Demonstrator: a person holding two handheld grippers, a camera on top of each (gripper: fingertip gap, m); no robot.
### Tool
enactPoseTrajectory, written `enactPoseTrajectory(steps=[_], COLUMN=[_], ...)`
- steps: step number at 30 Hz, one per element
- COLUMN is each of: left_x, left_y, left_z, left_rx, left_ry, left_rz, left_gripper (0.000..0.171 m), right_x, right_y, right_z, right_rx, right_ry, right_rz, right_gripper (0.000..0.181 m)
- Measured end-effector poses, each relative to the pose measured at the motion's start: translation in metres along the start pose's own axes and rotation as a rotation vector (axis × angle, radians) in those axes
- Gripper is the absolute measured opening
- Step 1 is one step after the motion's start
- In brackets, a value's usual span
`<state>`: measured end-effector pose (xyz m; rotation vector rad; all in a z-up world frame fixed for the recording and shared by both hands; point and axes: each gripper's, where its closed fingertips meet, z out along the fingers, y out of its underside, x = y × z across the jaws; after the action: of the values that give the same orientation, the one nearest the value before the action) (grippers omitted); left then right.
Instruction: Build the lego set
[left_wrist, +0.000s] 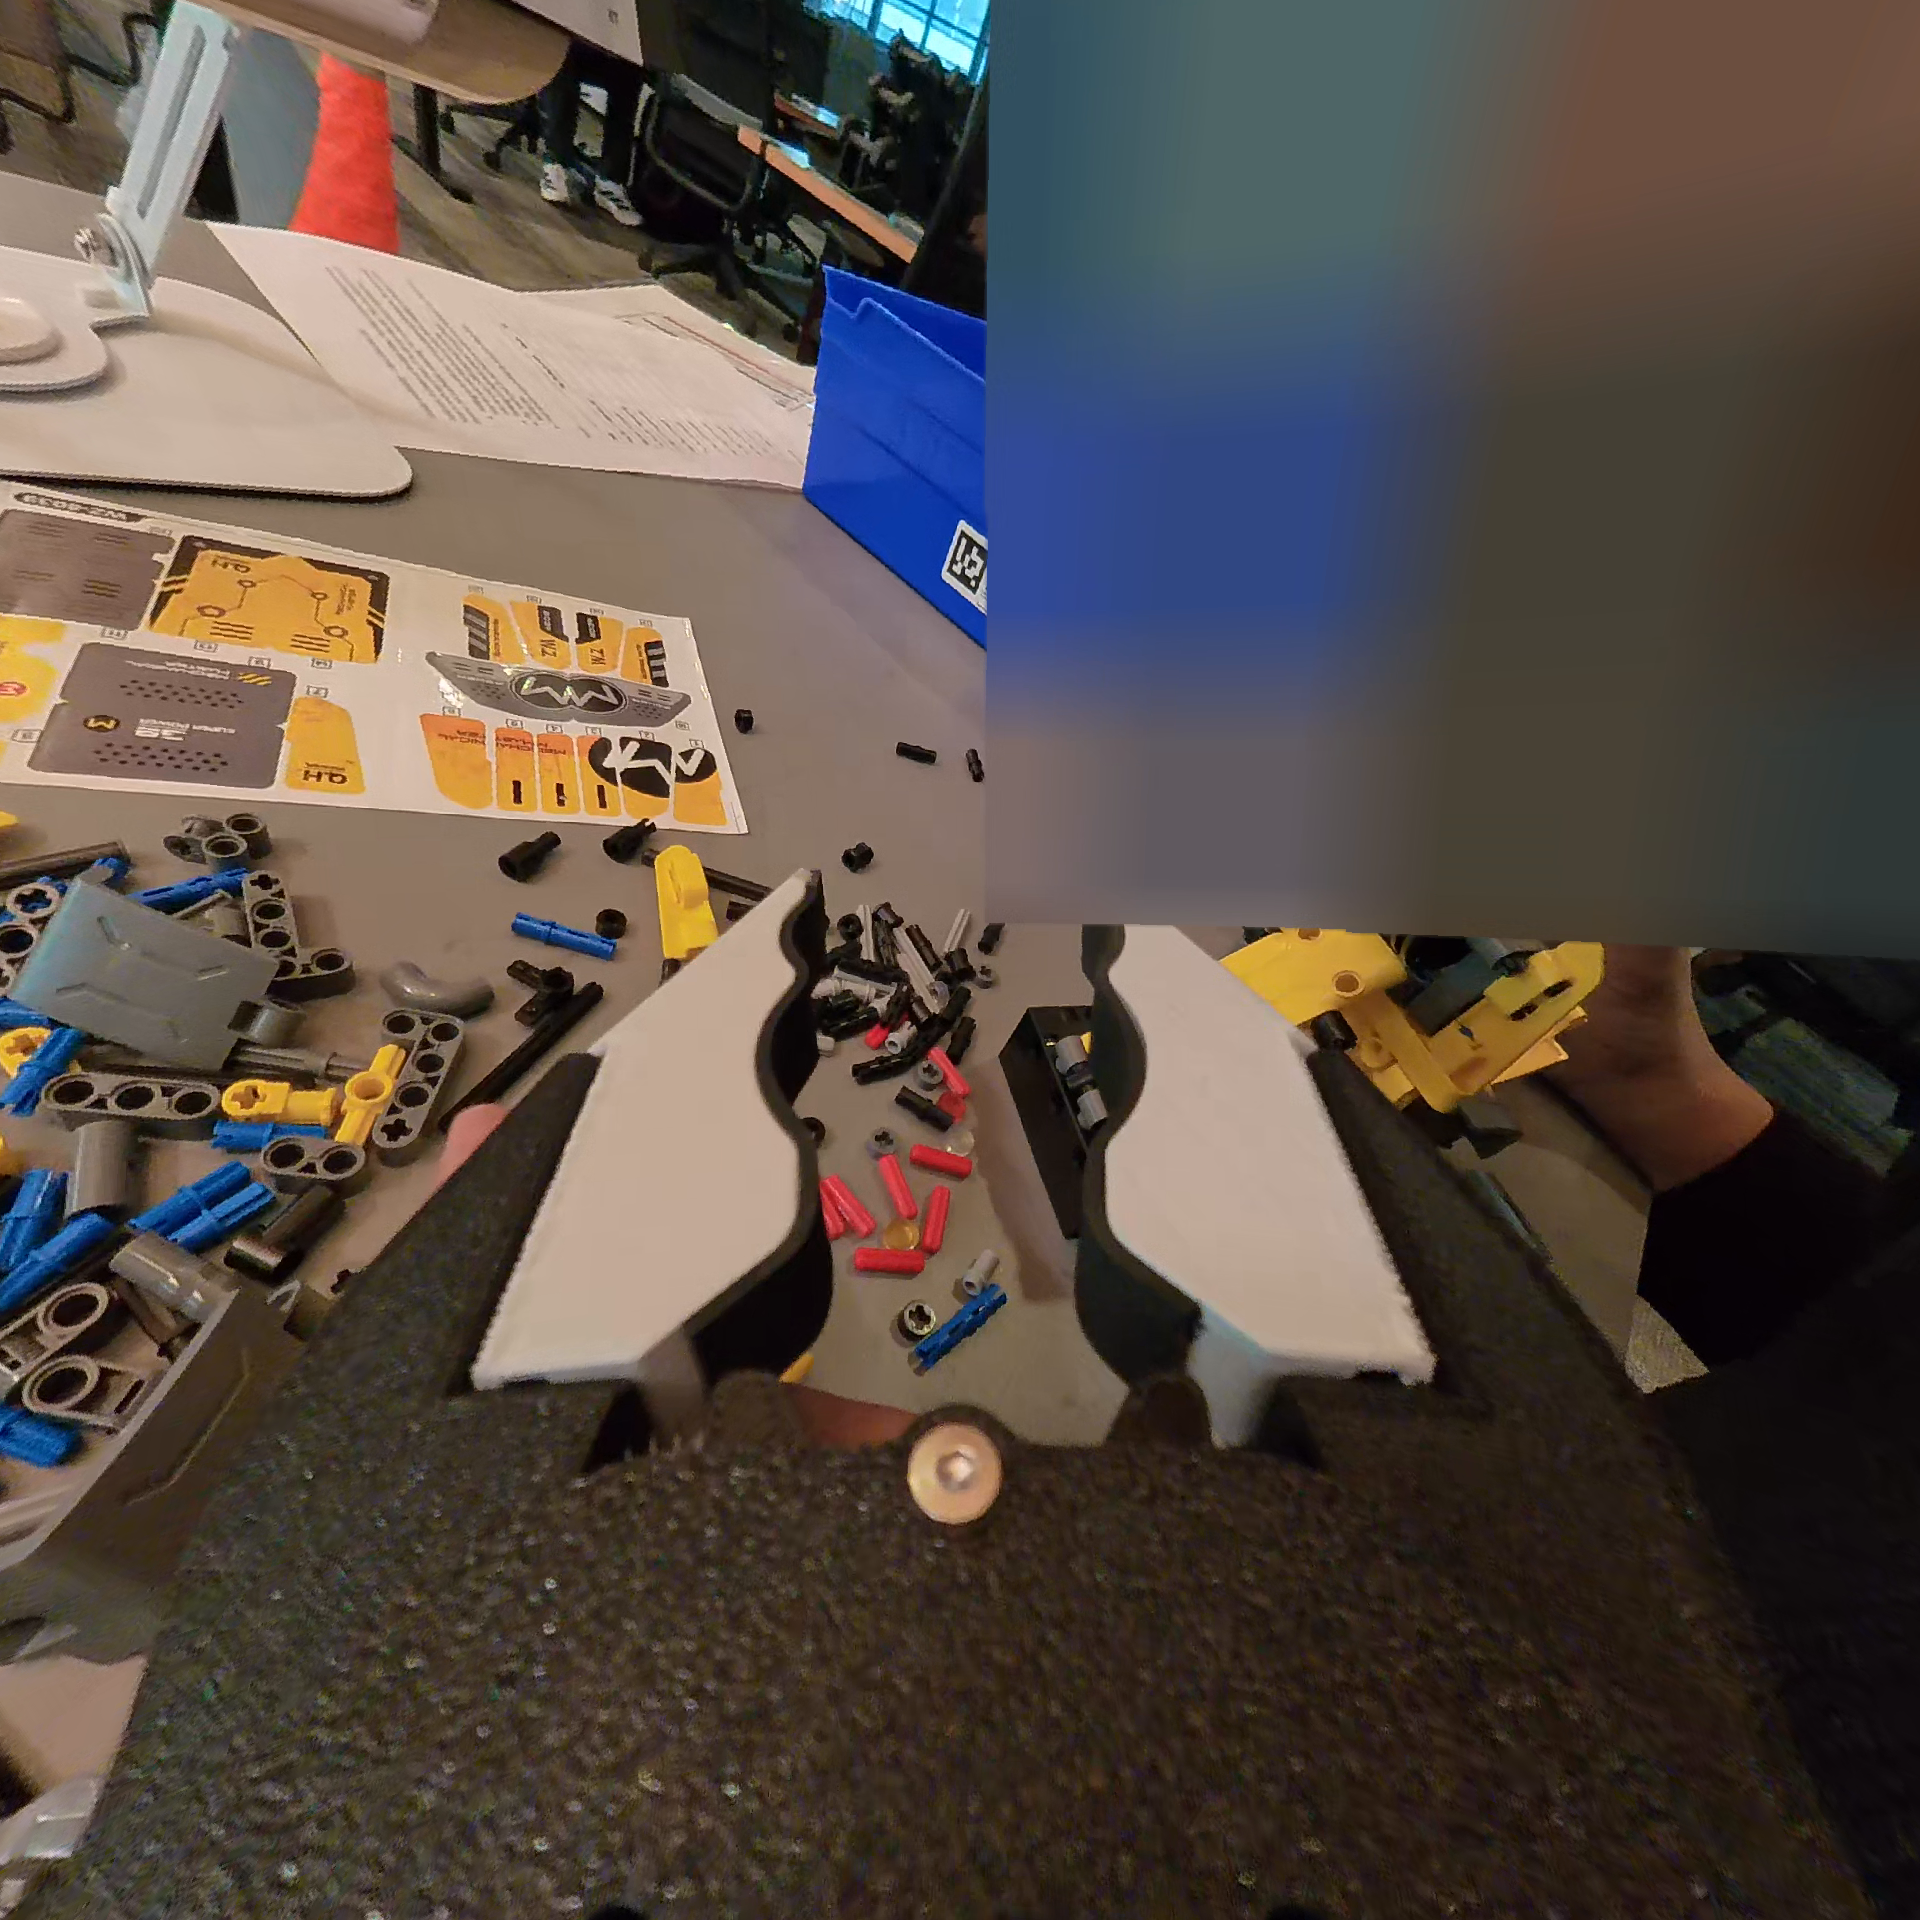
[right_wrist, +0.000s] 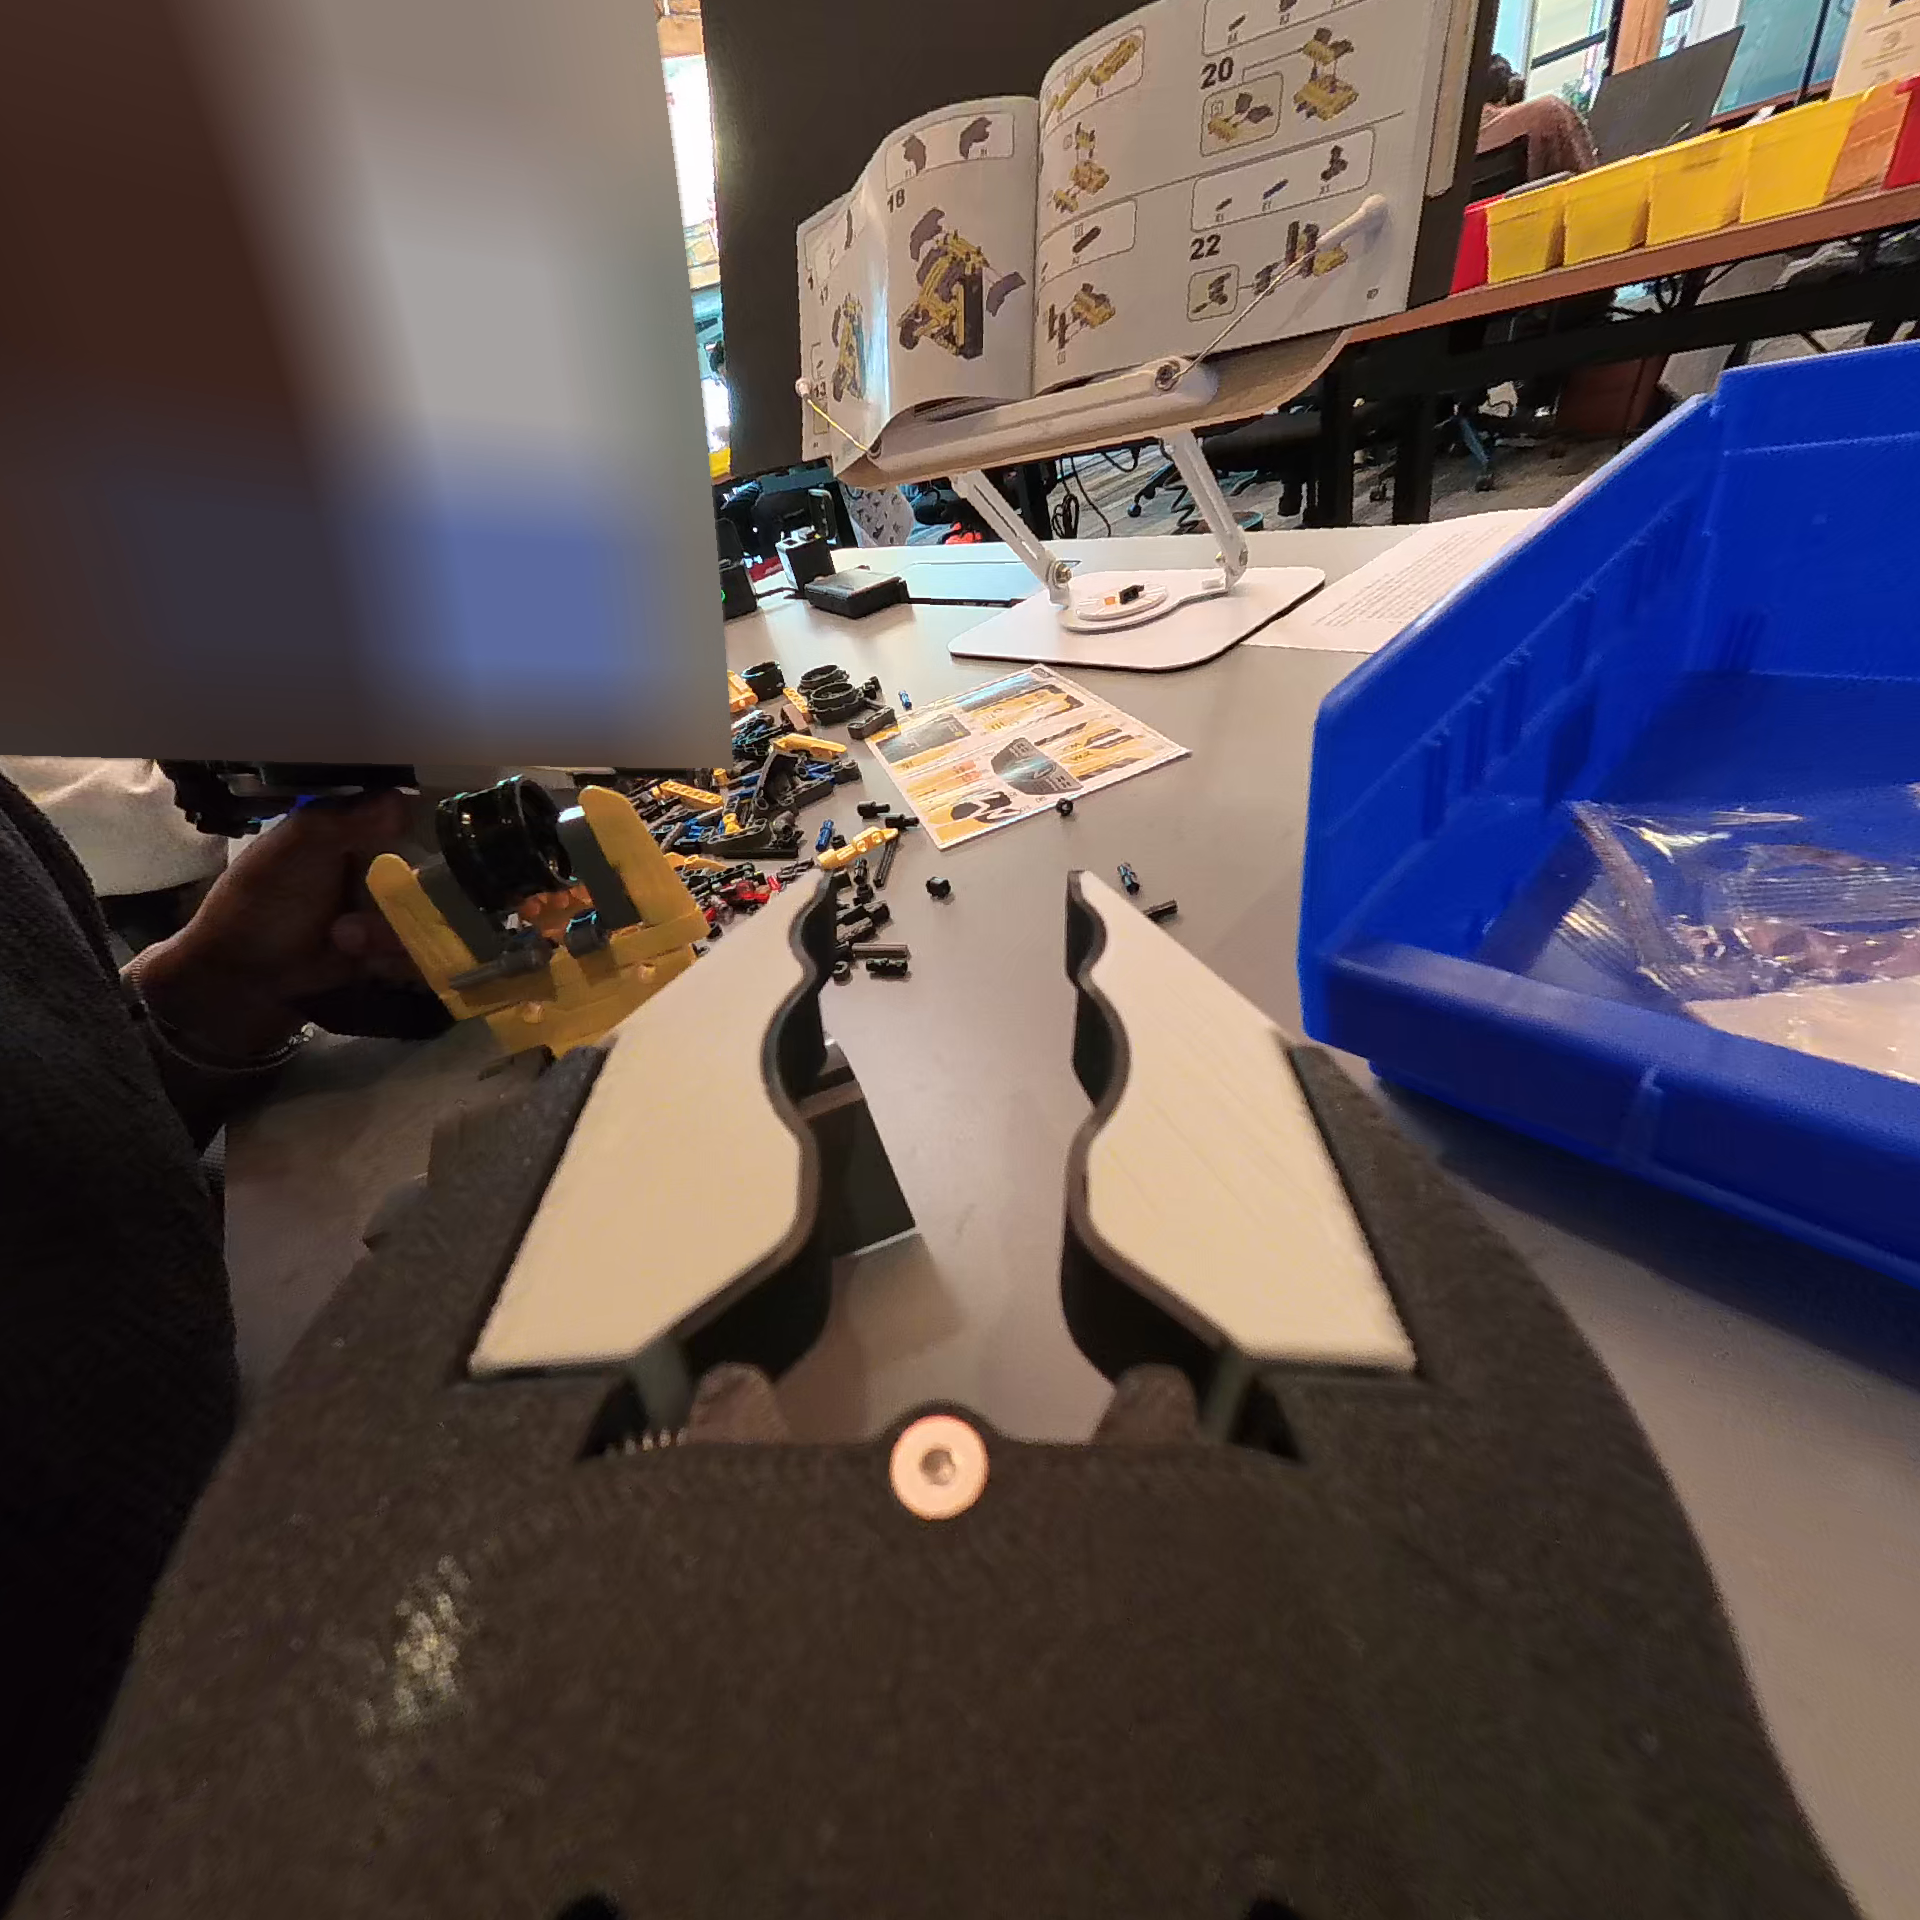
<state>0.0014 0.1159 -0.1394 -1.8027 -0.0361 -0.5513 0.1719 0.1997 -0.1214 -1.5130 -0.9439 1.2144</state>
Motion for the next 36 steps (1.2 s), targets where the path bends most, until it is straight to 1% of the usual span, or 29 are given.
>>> enactPoseTrajectory(steps=[36], left_x=[0.0008], left_y=[0.0038], left_z=[0.0025], left_rx=[-0.025], left_ry=[-0.005], left_rz=[0.014], left_gripper=[0.049], right_x=[-0.0002], right_y=[-0.0010], right_z=[0.0000], right_rx=[0.003], right_ry=[-0.011], right_rz=[0.006], right_gripper=[0.044])
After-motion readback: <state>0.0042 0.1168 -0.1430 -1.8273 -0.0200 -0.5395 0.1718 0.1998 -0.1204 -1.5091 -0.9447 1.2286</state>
